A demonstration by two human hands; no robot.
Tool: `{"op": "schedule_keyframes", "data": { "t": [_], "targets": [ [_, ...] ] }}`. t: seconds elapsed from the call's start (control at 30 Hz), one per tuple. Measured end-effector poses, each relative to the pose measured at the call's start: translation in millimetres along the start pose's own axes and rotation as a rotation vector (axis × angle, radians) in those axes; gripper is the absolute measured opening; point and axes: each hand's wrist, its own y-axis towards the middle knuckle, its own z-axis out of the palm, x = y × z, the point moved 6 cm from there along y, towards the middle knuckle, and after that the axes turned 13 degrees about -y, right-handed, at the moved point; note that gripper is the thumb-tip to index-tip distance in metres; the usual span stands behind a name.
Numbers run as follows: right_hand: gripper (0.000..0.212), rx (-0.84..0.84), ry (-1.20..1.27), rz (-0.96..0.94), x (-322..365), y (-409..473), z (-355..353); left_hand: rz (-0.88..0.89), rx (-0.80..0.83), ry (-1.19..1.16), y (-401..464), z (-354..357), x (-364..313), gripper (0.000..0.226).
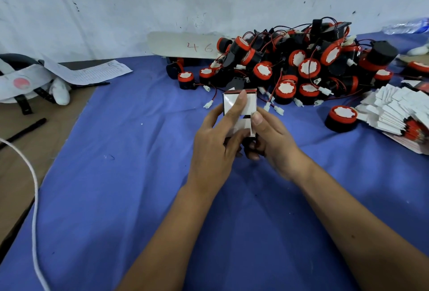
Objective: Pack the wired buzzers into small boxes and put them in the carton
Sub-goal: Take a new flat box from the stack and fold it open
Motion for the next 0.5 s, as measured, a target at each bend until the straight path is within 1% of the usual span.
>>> {"op": "schedule_keyframes", "data": {
  "t": [0.07, 0.13, 0.23, 0.33, 0.4, 0.43, 0.5],
  "targets": [
    [0.042, -0.036, -0.083, -0.009, 1, 0, -1, -0.013, 0.015, -0.001, -1, 1, 1, 0.066],
    [0.024, -0.138, -0.257, -0.027, 3, 0, -5, -0.036, 0.030, -0.004, -1, 3, 1, 0.066],
    [0.016, -0.262, -0.521, -0.053, 5, 2, -13, -0.057, 0.025, -0.011, -2, 5, 1, 0.063],
    [0.015, -0.302, -0.563, -0.119, 11, 1, -13, -0.073, -0.013, -0.030, -2, 4, 1, 0.064],
    [0.023, -0.339, -0.574, -0.148, 12, 1, -14, -0.056, -0.040, -0.004, -2, 3, -1, 0.070],
    [0.026, -0.360, -0.580, -0.152, 11, 1, -15, -0.043, -0.054, 0.006, -1, 2, -3, 0.072],
    [0.025, -0.378, -0.597, -0.138, 9, 1, -16, -0.032, -0.065, 0.028, 0, 1, -4, 0.072]
  ]
}}
